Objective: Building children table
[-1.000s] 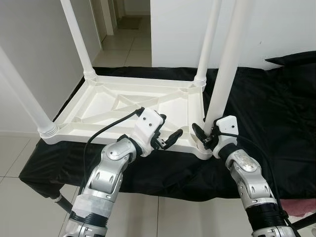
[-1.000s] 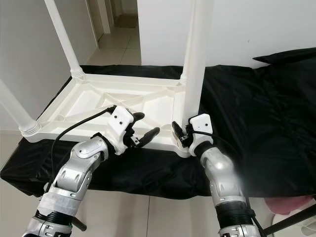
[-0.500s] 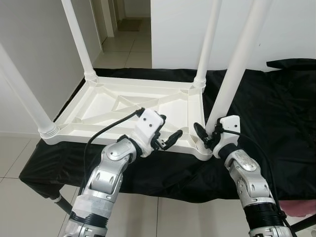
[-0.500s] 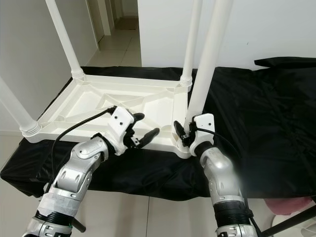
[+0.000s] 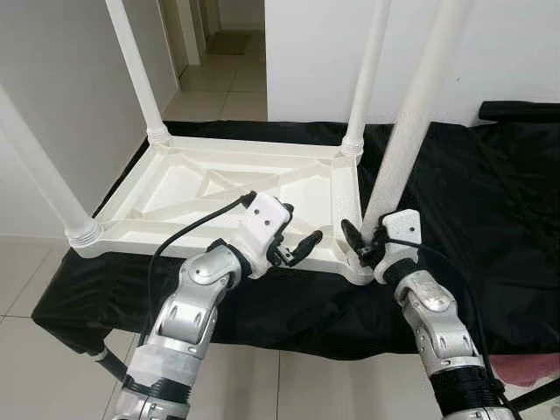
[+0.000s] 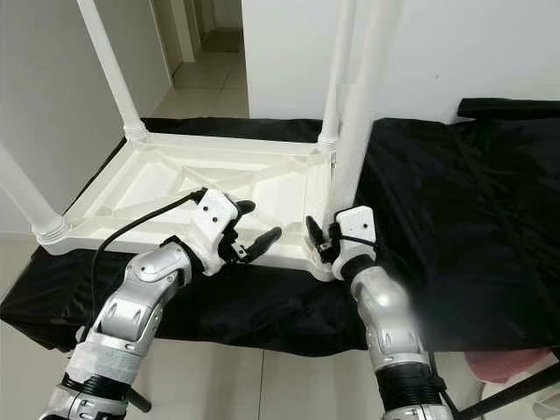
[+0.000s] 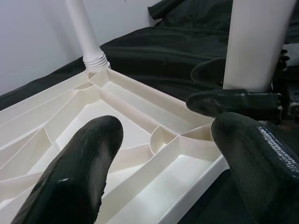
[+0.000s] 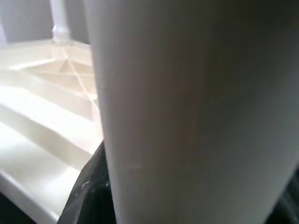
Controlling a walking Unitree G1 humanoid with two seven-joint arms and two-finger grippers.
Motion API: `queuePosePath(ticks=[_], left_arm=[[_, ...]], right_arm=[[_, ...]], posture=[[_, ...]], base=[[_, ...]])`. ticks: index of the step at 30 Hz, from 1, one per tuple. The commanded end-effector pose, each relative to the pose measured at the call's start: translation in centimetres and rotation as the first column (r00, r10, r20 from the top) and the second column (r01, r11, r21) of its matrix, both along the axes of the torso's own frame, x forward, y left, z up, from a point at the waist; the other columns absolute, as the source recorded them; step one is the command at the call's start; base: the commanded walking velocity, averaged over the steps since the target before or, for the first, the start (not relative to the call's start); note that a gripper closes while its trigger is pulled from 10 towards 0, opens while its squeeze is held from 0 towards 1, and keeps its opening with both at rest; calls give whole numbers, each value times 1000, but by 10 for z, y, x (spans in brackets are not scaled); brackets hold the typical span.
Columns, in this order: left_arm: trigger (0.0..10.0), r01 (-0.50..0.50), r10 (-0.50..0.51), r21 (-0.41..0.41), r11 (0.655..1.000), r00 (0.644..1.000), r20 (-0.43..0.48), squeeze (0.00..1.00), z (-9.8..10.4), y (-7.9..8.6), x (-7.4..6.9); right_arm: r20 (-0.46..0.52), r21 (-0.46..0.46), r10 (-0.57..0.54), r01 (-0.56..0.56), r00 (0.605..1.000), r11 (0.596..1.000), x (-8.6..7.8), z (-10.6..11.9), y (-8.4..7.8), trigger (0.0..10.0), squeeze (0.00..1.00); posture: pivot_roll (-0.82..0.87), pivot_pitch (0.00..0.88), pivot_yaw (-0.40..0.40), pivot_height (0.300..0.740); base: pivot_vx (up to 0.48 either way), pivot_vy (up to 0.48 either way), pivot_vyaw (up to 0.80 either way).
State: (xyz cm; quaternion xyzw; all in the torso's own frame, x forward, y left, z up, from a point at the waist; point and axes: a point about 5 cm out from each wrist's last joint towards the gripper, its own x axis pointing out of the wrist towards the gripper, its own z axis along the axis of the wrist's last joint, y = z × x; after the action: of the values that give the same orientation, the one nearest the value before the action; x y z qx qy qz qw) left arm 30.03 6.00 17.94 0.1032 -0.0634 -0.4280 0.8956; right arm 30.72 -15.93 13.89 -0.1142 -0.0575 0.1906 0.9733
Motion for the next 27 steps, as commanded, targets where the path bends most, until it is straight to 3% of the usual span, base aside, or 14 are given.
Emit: queuePosePath(ticks=[1,8,10,16,19,27], left_arm=[[10000,-109,109,-13,994,994,15,0,2,5,6],[10000,-117,117,-14,993,993,23,0,4,7,6],[10000,-126,126,-16,992,992,31,0,5,7,8],[10000,-129,129,-17,992,991,33,0,6,8,8],[10000,-133,133,-10,991,990,39,0,6,9,9],[10000,-138,139,-6,990,990,39,0,6,10,8]], right_arm=[[-102,-41,32,-37,994,998,-7,-25,4,10000,0],[-110,-26,45,-48,993,999,-10,-28,5,10000,0],[-140,30,12,-8,990,1000,-7,-31,1,10000,0],[-151,77,-15,26,988,997,-5,-31,-2,10000,0],[-54,128,-2,9,999,992,-9,-22,5,10000,0],[31,163,-15,9,999,987,-18,-16,9,10000,0]], posture=[[-30,0,65,740],[-30,0,65,740],[-28,0,67,740],[-27,0,63,740],[-20,0,60,740],[-15,0,63,740]], base=[[0,0,0],[0,0,0],[0,0,0],[0,0,0],[0,0,0],[0,0,0]])
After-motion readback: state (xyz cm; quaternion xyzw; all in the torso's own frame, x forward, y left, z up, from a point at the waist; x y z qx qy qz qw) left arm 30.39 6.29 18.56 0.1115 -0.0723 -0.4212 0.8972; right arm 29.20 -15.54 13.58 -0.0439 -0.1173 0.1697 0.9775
